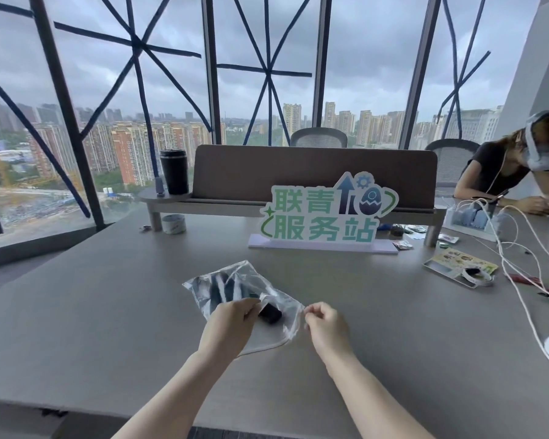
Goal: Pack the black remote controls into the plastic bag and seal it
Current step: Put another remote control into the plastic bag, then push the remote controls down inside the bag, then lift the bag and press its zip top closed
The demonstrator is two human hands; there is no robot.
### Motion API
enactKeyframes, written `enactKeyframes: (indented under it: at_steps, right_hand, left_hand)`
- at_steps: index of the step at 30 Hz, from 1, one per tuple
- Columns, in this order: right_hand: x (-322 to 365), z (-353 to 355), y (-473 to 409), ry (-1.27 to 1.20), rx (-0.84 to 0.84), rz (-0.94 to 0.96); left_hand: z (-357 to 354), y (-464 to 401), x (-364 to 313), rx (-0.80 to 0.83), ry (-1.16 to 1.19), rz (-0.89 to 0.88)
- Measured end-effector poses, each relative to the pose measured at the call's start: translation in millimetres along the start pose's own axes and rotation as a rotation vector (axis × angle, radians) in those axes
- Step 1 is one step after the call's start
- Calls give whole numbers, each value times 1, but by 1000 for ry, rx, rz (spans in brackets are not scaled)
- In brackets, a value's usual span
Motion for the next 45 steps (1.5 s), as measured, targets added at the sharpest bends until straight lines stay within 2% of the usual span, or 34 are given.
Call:
enactKeyframes:
  at_steps: [2,4,6,9,12,14,17,19,22,25,27,30,34,41,43,45]
  right_hand:
    - [-2,3,-4,94,30,22]
    - [-1,-5,-10,162,168,49]
    - [2,-15,-17,239,222,97]
    - [7,-19,-27,342,134,172]
    - [16,-14,-29,318,77,193]
    - [27,-10,-30,209,96,149]
    - [58,1,-31,-116,110,52]
    - [90,15,-31,-307,96,41]
    - [142,38,-30,-539,57,140]
    - [176,57,-28,-579,-6,261]
    - [184,66,-26,-556,-11,300]
    - [182,79,-19,-483,-3,289]
    - [176,95,-7,-364,-14,286]
    - [176,132,8,-173,-85,347]
    - [178,145,11,60,-169,385]
    - [180,153,15,464,-318,446]
  left_hand:
    - [-1,4,3,56,-51,-11]
    - [-4,11,5,164,-187,3]
    - [-4,18,9,225,-344,22]
    - [3,26,17,210,-455,70]
    - [20,19,31,128,-434,148]
    - [34,6,33,63,-288,203]
    - [64,-19,18,-54,194,300]
    - [92,-39,-4,-154,376,247]
    - [137,-58,-42,-231,565,122]
    - [164,-62,-67,-235,671,76]
    - [167,-60,-73,-187,679,48]
    - [152,-52,-68,-93,537,9]
    - [133,-43,-56,-154,409,-23]
    - [118,-30,-66,-58,629,97]
    - [118,-26,-78,-41,685,82]
    - [116,-23,-95,-18,716,51]
Point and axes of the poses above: each hand's wrist, its own y-axis away from the middle knuckle, its own z-axis out of the back of the hand, x = y × z, the point moved 3 cm from there along -y, towards the middle knuckle, and after that the axes turned 8 degrees about z, right-handed, at the moved point
